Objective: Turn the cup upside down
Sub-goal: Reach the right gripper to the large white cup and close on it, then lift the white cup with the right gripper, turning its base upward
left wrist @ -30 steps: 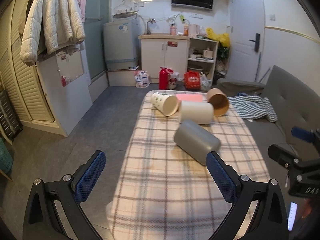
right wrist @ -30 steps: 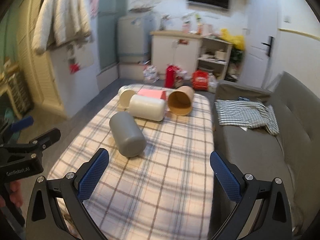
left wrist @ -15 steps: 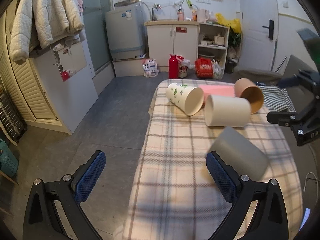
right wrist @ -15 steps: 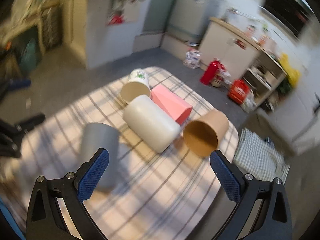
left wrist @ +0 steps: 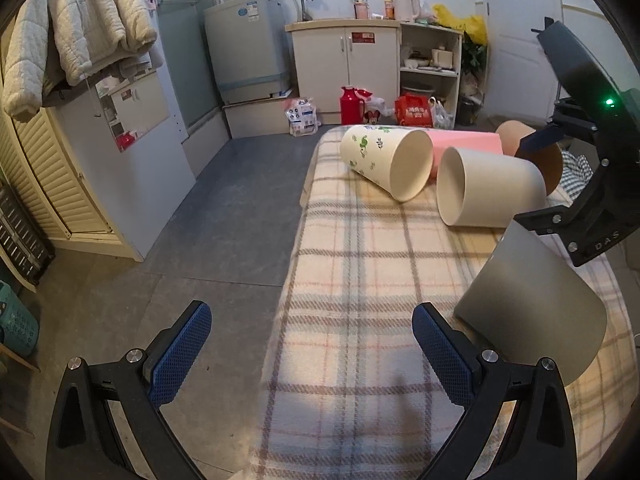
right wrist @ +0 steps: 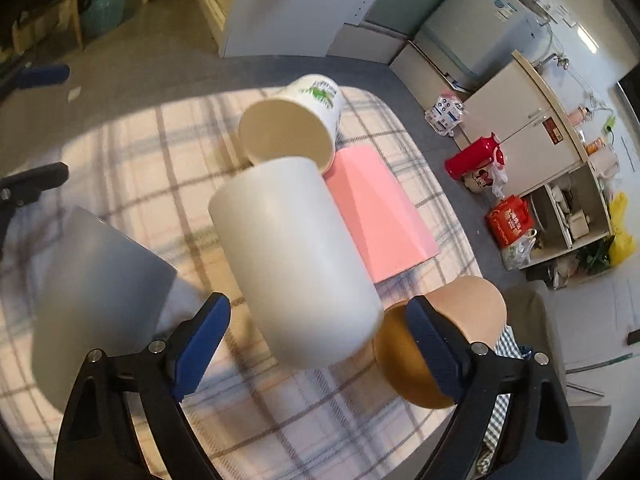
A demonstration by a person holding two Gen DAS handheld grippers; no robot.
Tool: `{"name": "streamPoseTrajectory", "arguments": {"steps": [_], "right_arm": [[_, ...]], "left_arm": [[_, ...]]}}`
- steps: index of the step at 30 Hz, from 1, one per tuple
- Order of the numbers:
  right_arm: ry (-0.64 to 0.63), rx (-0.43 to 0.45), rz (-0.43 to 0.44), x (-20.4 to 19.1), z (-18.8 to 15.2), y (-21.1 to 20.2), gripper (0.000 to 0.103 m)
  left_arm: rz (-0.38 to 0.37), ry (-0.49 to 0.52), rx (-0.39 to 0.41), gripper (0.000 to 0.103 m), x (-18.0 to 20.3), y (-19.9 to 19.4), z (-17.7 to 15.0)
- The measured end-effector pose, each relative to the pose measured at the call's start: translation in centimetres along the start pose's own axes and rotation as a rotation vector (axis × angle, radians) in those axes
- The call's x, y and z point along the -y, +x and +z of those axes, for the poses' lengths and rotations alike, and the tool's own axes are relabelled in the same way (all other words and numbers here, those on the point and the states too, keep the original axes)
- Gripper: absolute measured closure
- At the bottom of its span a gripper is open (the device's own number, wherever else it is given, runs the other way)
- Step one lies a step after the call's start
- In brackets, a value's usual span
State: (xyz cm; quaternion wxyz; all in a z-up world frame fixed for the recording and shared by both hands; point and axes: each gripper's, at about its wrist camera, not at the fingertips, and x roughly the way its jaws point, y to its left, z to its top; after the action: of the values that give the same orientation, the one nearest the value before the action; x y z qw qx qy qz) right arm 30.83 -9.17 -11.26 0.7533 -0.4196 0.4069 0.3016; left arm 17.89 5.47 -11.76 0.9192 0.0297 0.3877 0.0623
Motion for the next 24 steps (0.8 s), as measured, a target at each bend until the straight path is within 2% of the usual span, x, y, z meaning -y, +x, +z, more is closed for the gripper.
{"name": "streamPoseTrajectory", "arguments": {"steps": [3, 5, 10, 12, 18, 24], "right_arm": [[-0.005, -0.008, -0.002, 0.1, 0.0, 0.6, 0.014], [-0.017, -0.027, -0.007, 0.0, 0.1, 1.4, 0.023], [0.014, -0.036, -0.054, -0.1, -0.3, 0.8, 0.025], [0.047, -0.024, -0.067, 0.0, -1.0, -0.5, 0.025], [0.272, 0.011, -0.080, 0.5, -5.3, -6.9, 0.027], [0.462, 0.028, -0.075, -2.9, -10.6, -12.9, 0.028]], "left_arm": [[-0.005, -0.001, -0.002, 0.000, 0.1, 0.2, -0.2], [-0.002, -0.003, -0.010, 0.000, 0.1, 0.1, -0.3], [-0.004, -0.005, 0.000, 0.000, 0.1, -1.1, -0.2], [-0.001, -0.006, 0.011, 0.000, 0.0, -2.0, 0.0], [-0.026, -0.024, 0.048, 0.000, 0.2, -5.6, 0.5], [-0.053, -0.032, 0.105, 0.000, 0.8, -10.0, 0.3]]}}
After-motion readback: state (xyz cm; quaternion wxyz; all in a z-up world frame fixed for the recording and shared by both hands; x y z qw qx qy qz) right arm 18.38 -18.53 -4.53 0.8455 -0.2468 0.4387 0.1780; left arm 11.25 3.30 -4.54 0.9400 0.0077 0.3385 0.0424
